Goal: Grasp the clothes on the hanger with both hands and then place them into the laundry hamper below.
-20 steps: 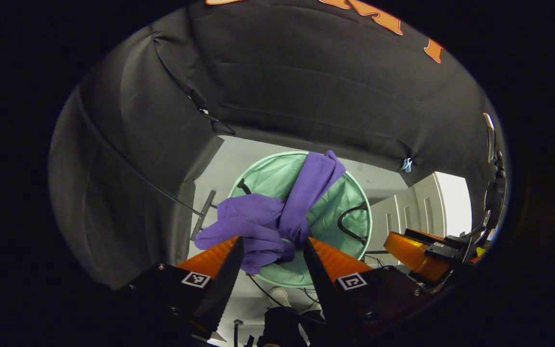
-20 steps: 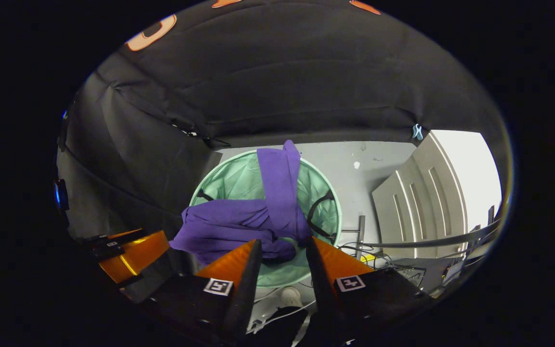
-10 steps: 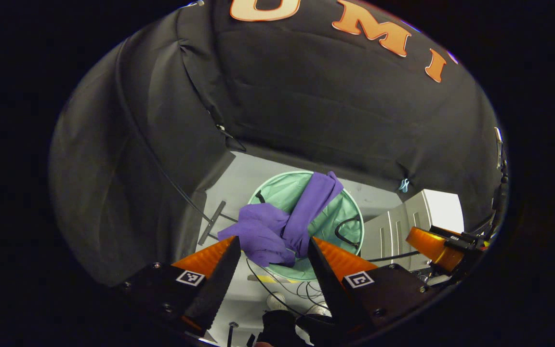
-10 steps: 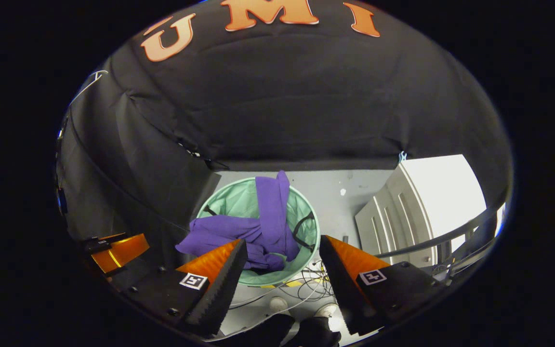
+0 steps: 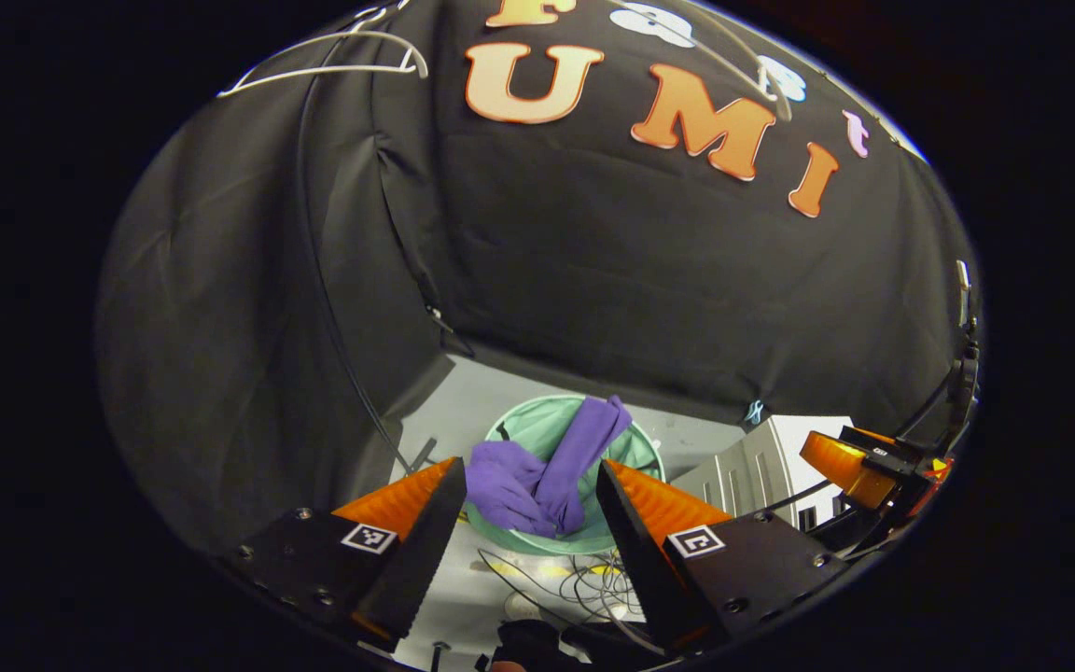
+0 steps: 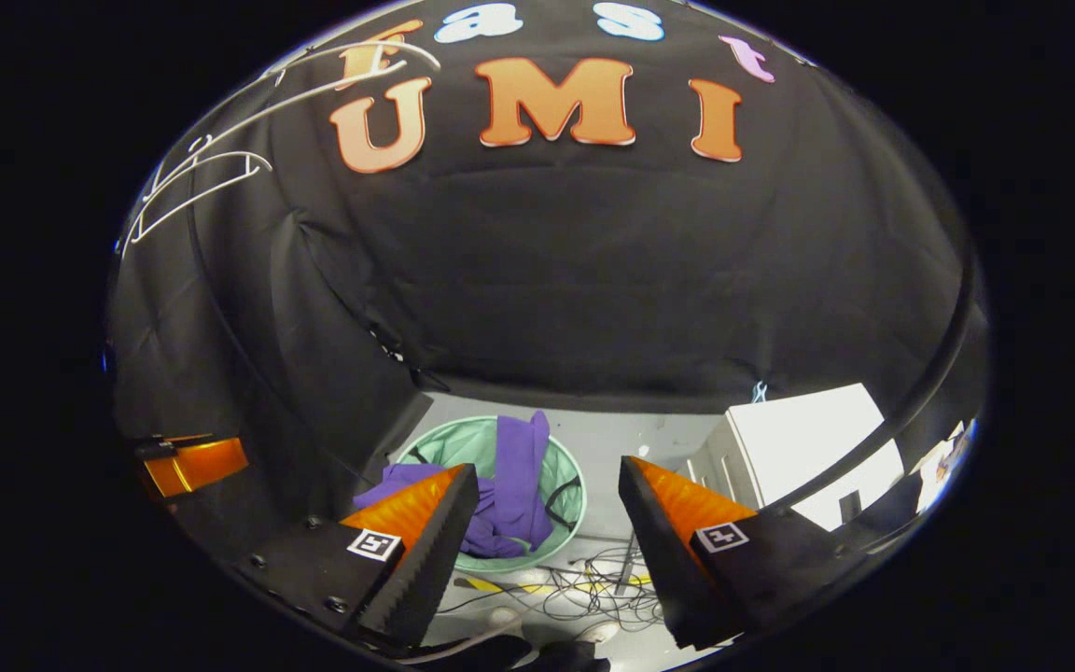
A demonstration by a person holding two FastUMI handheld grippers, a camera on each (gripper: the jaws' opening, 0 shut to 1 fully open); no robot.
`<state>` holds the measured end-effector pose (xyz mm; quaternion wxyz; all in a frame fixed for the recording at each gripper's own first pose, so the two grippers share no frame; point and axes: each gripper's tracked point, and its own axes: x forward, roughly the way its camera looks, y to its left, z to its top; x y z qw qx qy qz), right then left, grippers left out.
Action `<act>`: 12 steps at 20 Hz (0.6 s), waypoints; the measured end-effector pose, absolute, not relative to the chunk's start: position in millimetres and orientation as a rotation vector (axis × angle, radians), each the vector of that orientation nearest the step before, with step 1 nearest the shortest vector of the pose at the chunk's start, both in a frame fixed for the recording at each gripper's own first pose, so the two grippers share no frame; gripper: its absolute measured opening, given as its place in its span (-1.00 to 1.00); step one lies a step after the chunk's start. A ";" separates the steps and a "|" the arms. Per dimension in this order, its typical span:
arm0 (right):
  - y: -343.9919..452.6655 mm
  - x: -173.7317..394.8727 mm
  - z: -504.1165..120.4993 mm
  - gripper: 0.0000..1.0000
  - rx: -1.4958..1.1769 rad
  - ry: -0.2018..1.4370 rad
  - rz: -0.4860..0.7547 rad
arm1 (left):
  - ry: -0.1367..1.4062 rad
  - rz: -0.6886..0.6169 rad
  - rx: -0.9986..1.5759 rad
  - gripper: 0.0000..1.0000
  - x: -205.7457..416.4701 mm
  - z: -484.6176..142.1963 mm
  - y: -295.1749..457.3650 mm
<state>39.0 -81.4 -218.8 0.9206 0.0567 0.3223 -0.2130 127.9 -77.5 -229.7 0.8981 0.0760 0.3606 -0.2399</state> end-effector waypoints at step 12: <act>-58.5 38.8 -39.3 0.97 0.068 0.333 -0.424 | 0.356 -0.595 0.069 0.80 136.2 -55.9 -110.0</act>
